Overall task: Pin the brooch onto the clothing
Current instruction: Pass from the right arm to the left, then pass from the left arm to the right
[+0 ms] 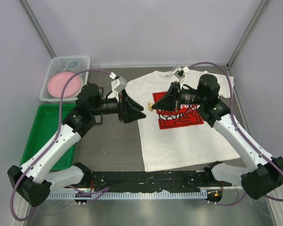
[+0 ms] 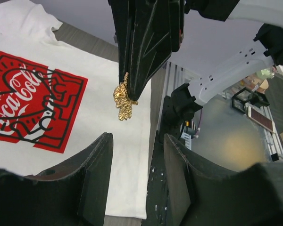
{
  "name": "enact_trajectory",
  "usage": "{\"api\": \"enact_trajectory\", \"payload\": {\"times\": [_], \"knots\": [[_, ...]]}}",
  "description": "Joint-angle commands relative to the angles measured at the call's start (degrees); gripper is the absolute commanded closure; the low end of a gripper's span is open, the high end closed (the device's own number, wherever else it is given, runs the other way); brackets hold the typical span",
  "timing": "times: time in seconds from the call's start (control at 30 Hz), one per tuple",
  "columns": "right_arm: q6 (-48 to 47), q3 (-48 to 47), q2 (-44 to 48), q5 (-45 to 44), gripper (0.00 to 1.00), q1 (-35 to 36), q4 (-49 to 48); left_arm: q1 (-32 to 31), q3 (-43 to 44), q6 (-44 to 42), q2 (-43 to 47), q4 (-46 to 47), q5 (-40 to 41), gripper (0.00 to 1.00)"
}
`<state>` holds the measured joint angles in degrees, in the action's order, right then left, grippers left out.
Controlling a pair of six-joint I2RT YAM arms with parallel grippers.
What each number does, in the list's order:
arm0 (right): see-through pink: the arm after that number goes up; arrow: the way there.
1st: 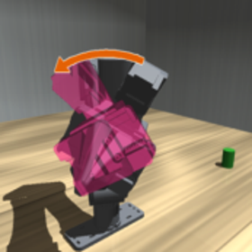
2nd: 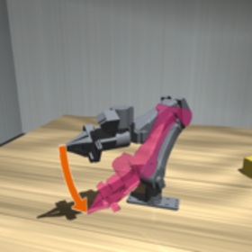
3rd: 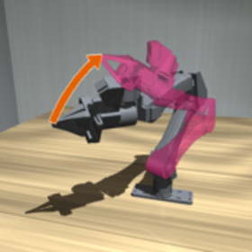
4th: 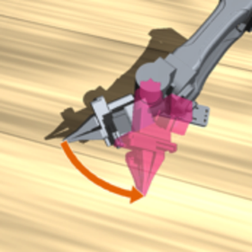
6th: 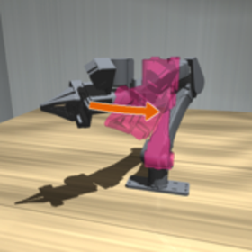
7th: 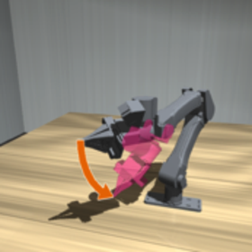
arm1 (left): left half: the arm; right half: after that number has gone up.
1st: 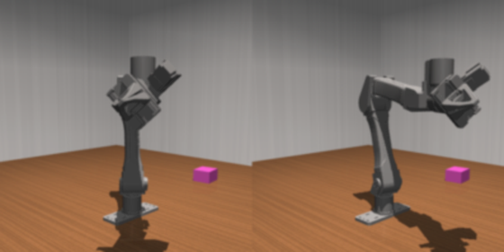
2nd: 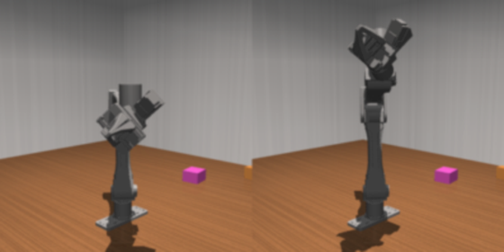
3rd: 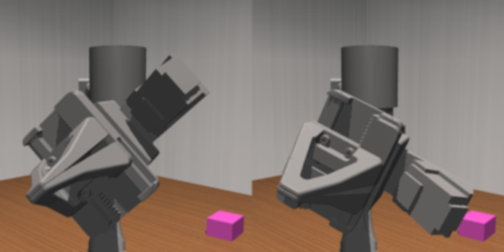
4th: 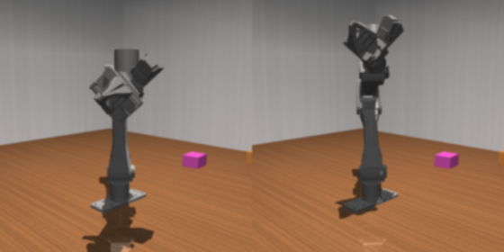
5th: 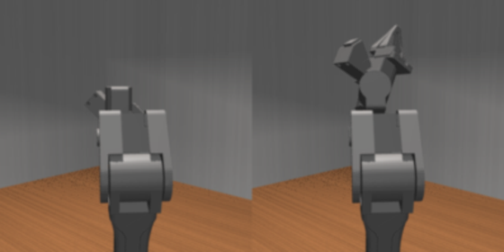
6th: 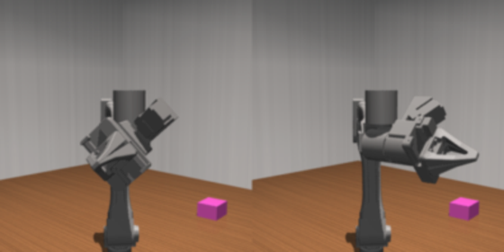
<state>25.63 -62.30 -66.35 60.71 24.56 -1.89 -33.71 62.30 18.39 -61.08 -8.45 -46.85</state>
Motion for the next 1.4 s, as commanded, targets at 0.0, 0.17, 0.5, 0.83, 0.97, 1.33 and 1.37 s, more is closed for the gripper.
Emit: {"api": "enact_trajectory", "payload": {"times": [0.0,0.17,0.5,0.83,0.97,1.33,1.37], "knots": [[1.27,0.08,0.52,-0.77,0.99,0.49,-4.52,0.23,-0.60,6.74,-0.71,9.84,-0.96,0.51],[1.53,0.34,0.69,-0.59,0.99,0.84,-5.05,0.14,-0.87,7.97,-2.02,11.17,0.61,0.57],[3.46,1.57,1.31,-0.33,0.99,1.02,-6.90,0.14,-0.34,9.29,-4.31,11.70,0.97,0.68],[3.29,2.01,1.75,-1.20,0.69,0.50,-4.80,0.67,-1.48,10.52,-5.02,10.91,-2.45,1.00],[2.94,2.01,1.83,-1.21,0.69,-0.03,-4.26,1.28,-2.36,10.70,-4.58,10.82,-3.33,1.00],[0.83,2.01,2.01,0.28,0.90,-0.12,-2.15,2.16,-2.54,13.24,-5.28,12.40,-3.95,1.00],[0.91,1.92,2.10,0.81,0.87,-0.12,-2.15,2.25,-2.45,13.42,-5.45,12.66,-4.21,1.00]]}}
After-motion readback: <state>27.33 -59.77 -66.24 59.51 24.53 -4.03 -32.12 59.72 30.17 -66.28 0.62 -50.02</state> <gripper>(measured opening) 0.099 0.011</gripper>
